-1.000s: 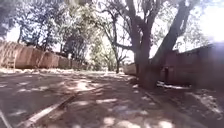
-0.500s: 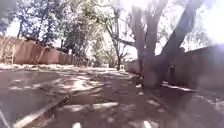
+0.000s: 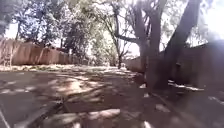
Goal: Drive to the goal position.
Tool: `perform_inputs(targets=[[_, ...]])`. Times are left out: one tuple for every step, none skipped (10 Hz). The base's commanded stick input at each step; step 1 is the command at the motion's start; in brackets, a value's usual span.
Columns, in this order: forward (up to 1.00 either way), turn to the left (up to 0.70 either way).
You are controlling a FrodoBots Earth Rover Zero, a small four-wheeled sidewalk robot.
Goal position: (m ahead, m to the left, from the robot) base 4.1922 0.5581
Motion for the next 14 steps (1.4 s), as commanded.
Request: perform_inputs(targets=[[0.70, 0.00], [0.70, 0.00], [0.70, 0.00], [0.70, 0.00], [0.70, 0.00], [0.70, 0.00], [0.70, 0.00], [0.70, 0.00], [0.70, 0.00], [0.70, 0.00], [0.70, 0.00], [0.70, 0.00], [0.70, 0.00], [0.70, 0.00]])
